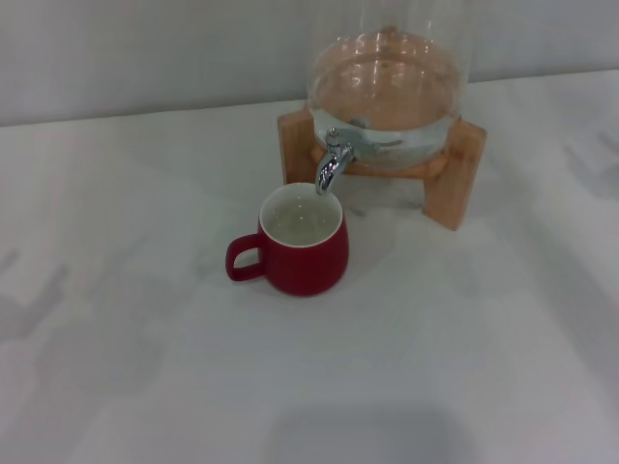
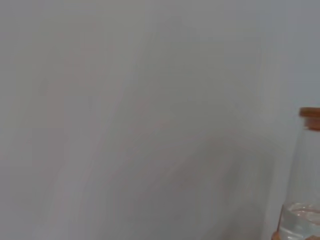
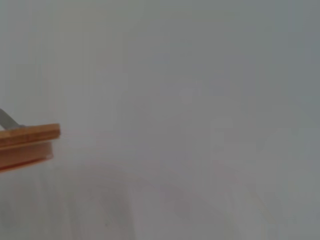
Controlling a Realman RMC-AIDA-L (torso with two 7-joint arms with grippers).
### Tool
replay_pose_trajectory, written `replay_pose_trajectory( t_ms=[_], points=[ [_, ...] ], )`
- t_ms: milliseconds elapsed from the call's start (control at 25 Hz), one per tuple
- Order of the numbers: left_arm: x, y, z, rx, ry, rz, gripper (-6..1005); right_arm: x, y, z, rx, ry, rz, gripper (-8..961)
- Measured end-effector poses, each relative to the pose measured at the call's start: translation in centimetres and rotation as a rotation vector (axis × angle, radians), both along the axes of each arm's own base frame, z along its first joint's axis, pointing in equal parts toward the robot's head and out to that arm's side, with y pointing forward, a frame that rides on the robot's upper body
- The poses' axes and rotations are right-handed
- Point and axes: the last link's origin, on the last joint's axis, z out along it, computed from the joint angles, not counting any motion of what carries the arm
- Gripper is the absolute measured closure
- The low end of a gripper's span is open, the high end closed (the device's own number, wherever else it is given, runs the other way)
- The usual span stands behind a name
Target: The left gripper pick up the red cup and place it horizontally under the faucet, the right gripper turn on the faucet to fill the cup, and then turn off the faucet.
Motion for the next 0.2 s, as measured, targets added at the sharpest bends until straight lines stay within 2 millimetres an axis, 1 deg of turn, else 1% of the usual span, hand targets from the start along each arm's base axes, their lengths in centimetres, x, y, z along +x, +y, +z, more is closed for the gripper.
replay_pose_trajectory(
  t_ms=[200],
  points=[
    [-0.58,-0.32,-0.22,0.012,-0.059,0.024,213,0.44,-0.11,-0.05,-0.001,-0.009,-0.019,322]
  ],
)
